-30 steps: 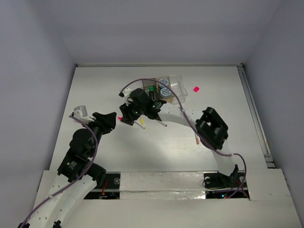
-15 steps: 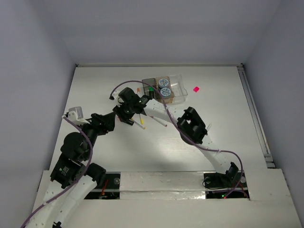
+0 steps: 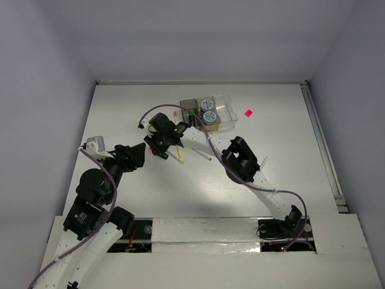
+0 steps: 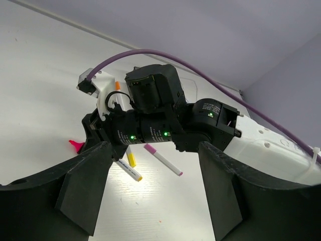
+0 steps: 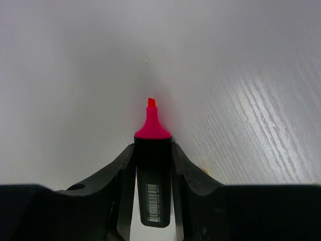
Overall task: Sort the stationery into containers
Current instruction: Pick up the pen from the center of the board.
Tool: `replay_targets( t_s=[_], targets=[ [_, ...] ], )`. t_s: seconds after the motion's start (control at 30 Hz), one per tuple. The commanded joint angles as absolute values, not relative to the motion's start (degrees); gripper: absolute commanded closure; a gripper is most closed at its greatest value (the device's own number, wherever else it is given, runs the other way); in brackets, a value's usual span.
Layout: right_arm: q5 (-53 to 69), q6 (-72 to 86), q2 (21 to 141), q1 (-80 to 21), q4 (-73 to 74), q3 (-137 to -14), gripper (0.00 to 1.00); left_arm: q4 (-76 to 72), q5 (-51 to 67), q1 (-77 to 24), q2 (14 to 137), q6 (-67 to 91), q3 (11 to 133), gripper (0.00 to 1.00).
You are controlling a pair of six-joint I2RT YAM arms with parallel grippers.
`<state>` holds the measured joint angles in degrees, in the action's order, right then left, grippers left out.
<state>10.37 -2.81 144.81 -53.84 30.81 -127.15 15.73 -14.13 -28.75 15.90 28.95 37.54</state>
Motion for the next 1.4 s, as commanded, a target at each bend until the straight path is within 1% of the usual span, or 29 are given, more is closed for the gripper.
replay_targets(
  t_s=[0.0, 0.03, 0.13, 0.17, 0.27, 0.3, 0.37, 0.43, 0.5, 0.53, 0.7, 0.73, 0.9, 0.97, 1.17, 1.37],
  targets=[
    [9.2, -0.9, 145.4, -54.8, 27.4, -127.5, 0.84, 13.9, -13.3, -28.5, 15.4, 28.8, 37.7, 0.34],
    [9.0, -0.3, 144.1, -54.8, 25.9, -126.5, 0.88, 14.0, -13.1, -28.5, 15.3, 28.8, 37.6, 0.34],
    [9.2, 4.9, 140.6, -54.8, 17.1, -120.6, 0.94, 13.8, -12.7, -28.5, 15.4, 29.4, 37.2, 0.37],
    [9.3, 7.6, 137.3, -54.8, 11.5, -118.8, 0.95, 13.7, -12.5, -28.5, 15.5, 29.5, 37.1, 0.38],
    [10.2, 14.6, 130.6, -54.8, 0.8, -112.5, 0.95, 14.1, -12.7, -28.5, 16.0, 30.6, 36.7, 0.44],
    [9.8, 16.2, 129.1, -54.3, -2.3, -111.2, 0.95, 14.1, -12.7, -28.5, 16.0, 31.4, 36.5, 0.48],
    [8.2, 19.8, 125.9, -53.8, -7.8, -106.7, 0.95, 13.9, -12.0, -28.5, 16.5, 32.3, 35.6, 0.50],
    [5.5, 22.5, 120.3, -53.1, -11.1, -102.6, 0.96, 13.4, -10.6, -28.5, 16.9, 33.7, 34.5, 0.53],
    [4.8, 26.5, 114.7, -51.4, -15.6, -95.5, 0.96, 12.3, -9.4, -28.5, 17.7, 34.5, 33.4, 0.56],
    [4.8, 27.4, 113.0, -50.9, -16.7, -93.3, 0.96, 11.9, -8.5, -28.5, 18.1, 35.1, 32.4, 0.59],
    [0.5, 31.3, 102.8, -50.3, -22.2, -78.2, 0.96, 8.1, -5.8, -28.5, 22.8, 36.8, 29.5, 0.64],
    [0.5, 31.5, 100.0, -49.8, -23.2, -76.5, 0.96, 6.6, -3.5, -28.5, 23.6, 37.0, 27.9, 0.63],
    [0.6, 34.4, 94.6, -49.7, -25.0, -69.6, 0.96, -4.1, 1.9, -28.5, 29.9, 37.7, 25.1, 0.57],
    [0.4, 35.0, 92.8, -49.7, -26.2, -66.8, 0.96, -8.0, 3.8, -28.5, 31.8, 37.6, 24.7, 0.56],
    [0.4, 35.3, 91.8, -49.7, -26.6, -64.3, 0.95, -14.1, 5.5, -29.9, 36.6, 36.7, 25.0, 0.53],
    [1.1, 36.6, 91.8, -49.7, -28.3, -62.8, 0.95, -15.9, 4.9, -31.1, 42.2, 35.2, 26.3, 0.52]
  ],
)
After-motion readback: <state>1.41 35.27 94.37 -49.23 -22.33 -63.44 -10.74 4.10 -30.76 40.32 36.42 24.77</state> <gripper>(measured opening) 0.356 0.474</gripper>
